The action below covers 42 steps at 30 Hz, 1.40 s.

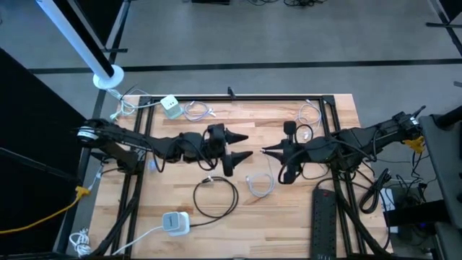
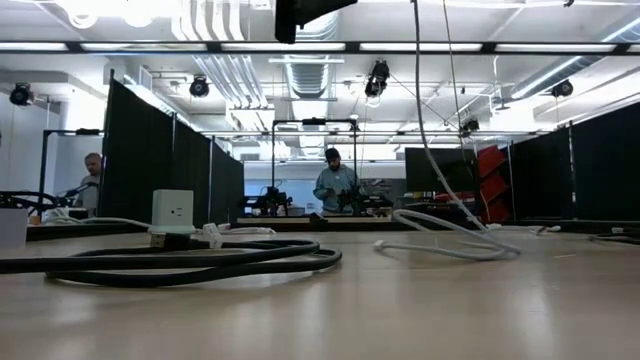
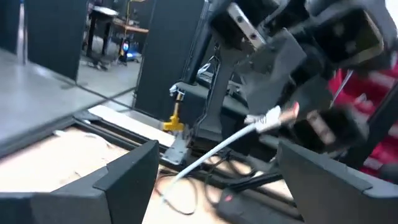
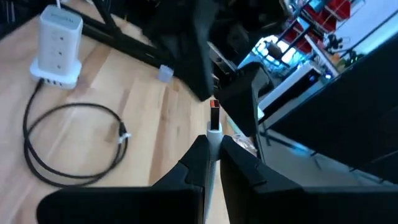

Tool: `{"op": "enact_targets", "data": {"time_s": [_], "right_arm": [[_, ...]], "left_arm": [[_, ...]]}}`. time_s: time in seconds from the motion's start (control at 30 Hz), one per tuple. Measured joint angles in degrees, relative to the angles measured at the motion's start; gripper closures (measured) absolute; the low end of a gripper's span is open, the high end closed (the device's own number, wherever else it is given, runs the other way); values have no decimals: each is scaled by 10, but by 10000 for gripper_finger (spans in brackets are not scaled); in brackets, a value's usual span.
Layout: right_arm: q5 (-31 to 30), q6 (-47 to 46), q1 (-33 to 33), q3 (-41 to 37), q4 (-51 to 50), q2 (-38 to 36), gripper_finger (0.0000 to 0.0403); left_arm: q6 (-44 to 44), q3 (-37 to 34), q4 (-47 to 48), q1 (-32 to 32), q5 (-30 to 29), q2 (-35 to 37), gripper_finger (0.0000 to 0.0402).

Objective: Insert USB
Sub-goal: Insert the bottom white USB cable into the black outlet extension

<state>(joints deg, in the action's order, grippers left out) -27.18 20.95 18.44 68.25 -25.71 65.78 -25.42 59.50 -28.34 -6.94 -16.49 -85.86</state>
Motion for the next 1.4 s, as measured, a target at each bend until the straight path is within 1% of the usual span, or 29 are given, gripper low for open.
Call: {"op": "enact_targets", "data": {"time_s": [0.07, 0.13, 0.2, 0.33, 0.43, 0.5, 0.57, 0.6, 0.73, 0.8, 0.87, 0.97, 1.03, 1.13, 1.27, 1.33, 1.4], "right_arm": [[-6, 34, 0, 0, -10, 2, 390], [-30, 79, 0, 0, -18, 5, 390], [-60, 129, 0, 0, -24, 10, 390], [-154, 244, 0, 0, -25, 27, 390], [-221, 314, -1, 0, -25, 45, 390], [-262, 352, -1, 0, -25, 59, 390], [-305, 384, -1, 0, -25, 76, 390], [-317, 396, -1, 0, -25, 85, 390], [-335, 426, -1, 0, -23, 117, 390], [-347, 428, -1, 0, -23, 131, 390], [-366, 428, -1, 0, -22, 139, 390], [-376, 420, -1, 0, -8, 139, 390], [-376, 417, -1, 0, 15, 139, 390], [-373, 422, -2, 0, 42, 139, 390], [-350, 421, -4, 0, 51, 144, 390], [-346, 421, -5, 0, 51, 149, 390], [-345, 421, -7, -1, 53, 152, 390]], "left_arm": [[-67, 8, -1, 4, 7, 0, 88], [-138, 11, 0, 9, 19, 0, 88], [-207, 16, 25, 16, 36, 0, 88], [-332, 20, 96, 35, 69, 0, 88], [-422, 20, 136, 49, 70, 0, 88], [-478, 20, 144, 58, 70, 0, 88], [-523, 20, 137, 64, 72, 0, 88], [-544, 20, 126, 68, 79, 0, 88], [-605, 20, 68, 88, 144, -2, 90], [-627, 20, 64, 97, 169, -3, 91], [-638, 20, 73, 101, 178, -3, 97], [-652, 20, 97, 102, 177, -3, 134], [-655, 19, 106, 103, 174, -3, 175], [-657, 19, 113, 112, 171, -3, 248], [-660, 19, 110, 116, 165, -3, 329], [-660, 19, 108, 116, 172, -3, 354], [-660, 19, 108, 116, 181, -3, 365]]}}
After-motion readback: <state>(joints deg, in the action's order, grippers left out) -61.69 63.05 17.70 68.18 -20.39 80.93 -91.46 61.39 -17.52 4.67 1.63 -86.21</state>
